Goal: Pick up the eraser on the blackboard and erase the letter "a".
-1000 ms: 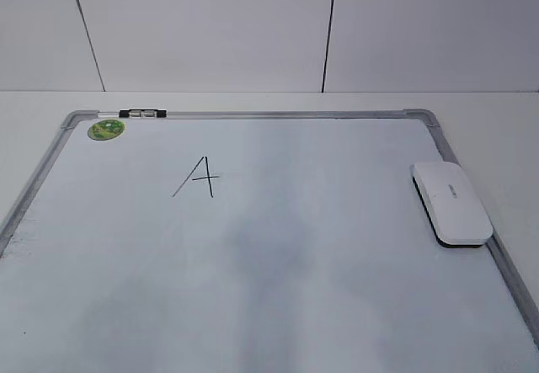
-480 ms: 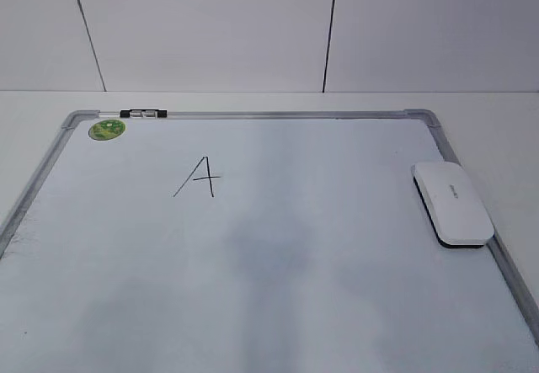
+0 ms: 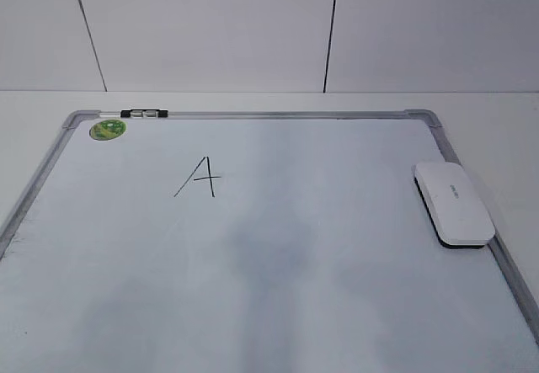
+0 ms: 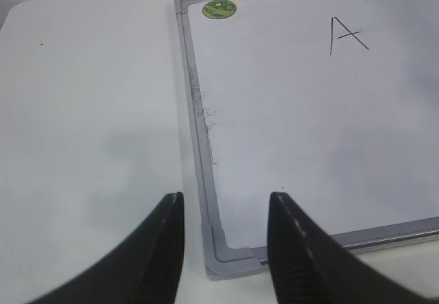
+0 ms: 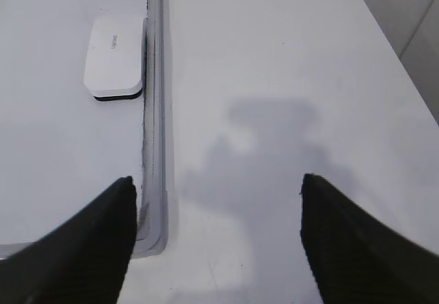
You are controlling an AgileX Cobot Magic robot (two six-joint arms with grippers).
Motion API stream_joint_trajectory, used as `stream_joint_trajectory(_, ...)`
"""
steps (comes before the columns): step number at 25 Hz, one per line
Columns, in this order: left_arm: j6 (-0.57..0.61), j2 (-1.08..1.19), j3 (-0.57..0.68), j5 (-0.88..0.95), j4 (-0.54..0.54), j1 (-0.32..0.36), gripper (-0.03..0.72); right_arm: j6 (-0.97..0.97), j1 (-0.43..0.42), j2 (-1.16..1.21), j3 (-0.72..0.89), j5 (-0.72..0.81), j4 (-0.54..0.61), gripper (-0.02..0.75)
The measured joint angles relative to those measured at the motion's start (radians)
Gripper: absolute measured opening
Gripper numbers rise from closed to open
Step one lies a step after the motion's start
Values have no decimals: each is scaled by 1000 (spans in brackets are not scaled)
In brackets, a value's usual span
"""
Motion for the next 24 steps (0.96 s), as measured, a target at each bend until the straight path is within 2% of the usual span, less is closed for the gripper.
stream_joint_trajectory(24, 0, 0, 0, 0, 0, 0, 305, 0, 0, 0, 0, 0, 0, 592)
